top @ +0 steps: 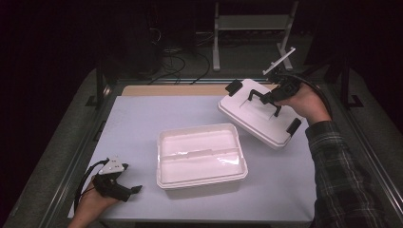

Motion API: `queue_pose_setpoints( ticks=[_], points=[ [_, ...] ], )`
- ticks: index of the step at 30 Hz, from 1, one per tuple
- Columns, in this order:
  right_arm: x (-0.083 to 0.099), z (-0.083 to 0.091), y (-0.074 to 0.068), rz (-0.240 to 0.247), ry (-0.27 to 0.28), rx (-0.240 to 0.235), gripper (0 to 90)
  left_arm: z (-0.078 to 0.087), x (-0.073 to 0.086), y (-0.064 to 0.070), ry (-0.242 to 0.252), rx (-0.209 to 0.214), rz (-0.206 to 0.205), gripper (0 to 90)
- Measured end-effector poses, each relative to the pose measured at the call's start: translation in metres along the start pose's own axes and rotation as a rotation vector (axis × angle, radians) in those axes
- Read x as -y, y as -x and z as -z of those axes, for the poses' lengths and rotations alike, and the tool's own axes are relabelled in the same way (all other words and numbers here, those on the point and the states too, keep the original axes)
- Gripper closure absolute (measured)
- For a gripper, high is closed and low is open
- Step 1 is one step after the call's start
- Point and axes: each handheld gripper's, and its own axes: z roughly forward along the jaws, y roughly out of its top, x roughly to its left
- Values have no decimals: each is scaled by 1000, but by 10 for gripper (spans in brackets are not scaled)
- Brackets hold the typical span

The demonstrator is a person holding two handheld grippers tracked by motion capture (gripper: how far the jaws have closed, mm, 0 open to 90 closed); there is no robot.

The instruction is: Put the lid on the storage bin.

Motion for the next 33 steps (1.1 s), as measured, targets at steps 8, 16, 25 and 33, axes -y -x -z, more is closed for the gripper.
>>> queue_pose_setpoints(
  ticks=[8,16,25,33],
  points=[
    [-5,27,-9,36,35,-39,844,0,0,0,0,0,-1,0],
    [-13,36,-31,119,57,-98,844,0,0,0,0,-1,-1,0],
    [-28,31,-62,224,60,-174,844,0,0,0,-1,0,-1,0],
    [-42,26,-88,300,73,-227,844,0,0,0,-1,-1,-2,0]
  ],
)
